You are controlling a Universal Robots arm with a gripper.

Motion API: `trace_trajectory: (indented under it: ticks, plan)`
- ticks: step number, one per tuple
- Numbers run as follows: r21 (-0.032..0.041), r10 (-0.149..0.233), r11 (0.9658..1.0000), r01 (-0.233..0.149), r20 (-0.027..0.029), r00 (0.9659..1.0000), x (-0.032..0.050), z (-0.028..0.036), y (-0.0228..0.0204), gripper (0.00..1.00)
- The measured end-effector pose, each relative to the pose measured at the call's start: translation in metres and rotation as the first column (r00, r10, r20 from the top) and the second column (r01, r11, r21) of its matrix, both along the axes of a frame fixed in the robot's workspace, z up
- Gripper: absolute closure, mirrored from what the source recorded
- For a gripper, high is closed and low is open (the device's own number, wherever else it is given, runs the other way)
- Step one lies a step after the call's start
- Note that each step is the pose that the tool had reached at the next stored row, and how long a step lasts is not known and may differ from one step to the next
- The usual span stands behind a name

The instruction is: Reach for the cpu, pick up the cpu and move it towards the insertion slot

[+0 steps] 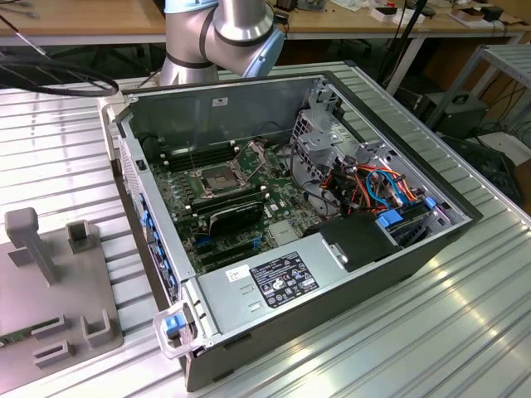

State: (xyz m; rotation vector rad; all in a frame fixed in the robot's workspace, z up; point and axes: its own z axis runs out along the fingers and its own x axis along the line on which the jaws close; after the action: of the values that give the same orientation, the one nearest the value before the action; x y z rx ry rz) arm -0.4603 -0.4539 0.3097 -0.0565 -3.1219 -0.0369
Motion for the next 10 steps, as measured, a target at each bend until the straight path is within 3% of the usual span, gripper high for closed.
trace_trajectory:
  ticks: [4,10]
  plan:
    - [0.0000,0.000,1.0000,0.000,0.0000,1.0000,0.0000,0.0200,0.0000,0.45]
    - [0.0000,0.000,1.0000,0.000,0.0000,1.0000,0.0000,0.0428,0.0000,0.45]
